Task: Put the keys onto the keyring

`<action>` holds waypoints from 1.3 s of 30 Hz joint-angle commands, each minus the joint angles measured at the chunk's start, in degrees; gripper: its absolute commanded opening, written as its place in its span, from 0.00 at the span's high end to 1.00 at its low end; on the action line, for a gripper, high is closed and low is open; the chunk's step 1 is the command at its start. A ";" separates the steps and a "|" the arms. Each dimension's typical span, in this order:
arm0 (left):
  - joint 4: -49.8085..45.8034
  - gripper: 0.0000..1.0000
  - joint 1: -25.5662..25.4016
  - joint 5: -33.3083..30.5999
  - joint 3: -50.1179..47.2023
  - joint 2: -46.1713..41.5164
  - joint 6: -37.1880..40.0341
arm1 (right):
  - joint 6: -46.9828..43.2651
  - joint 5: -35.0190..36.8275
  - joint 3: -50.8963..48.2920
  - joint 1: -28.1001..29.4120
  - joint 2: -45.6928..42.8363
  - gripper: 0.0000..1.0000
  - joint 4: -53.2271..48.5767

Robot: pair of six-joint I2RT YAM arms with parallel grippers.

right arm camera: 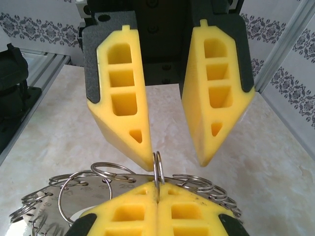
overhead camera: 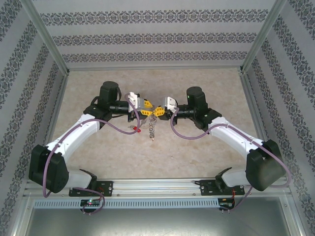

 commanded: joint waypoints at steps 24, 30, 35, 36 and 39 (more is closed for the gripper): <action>-4.90 0.84 -1.30 2.81 0.85 2.00 4.10 | -2.85 4.42 3.00 3.00 -0.24 1.00 1.78; -5.34 1.00 -1.33 3.86 1.14 2.19 4.19 | -5.04 5.92 3.84 4.01 0.47 1.00 0.27; 0.09 1.00 -1.20 2.84 -1.94 0.28 1.73 | -5.64 4.47 2.51 3.25 -0.53 0.92 -0.60; 1.37 1.00 -1.10 2.93 -2.55 -0.05 0.90 | -5.55 4.27 2.08 2.93 -0.88 0.91 -0.69; 5.43 1.00 -1.01 3.43 -4.24 -0.91 -1.51 | -6.16 3.66 1.62 2.30 -1.68 0.89 -2.42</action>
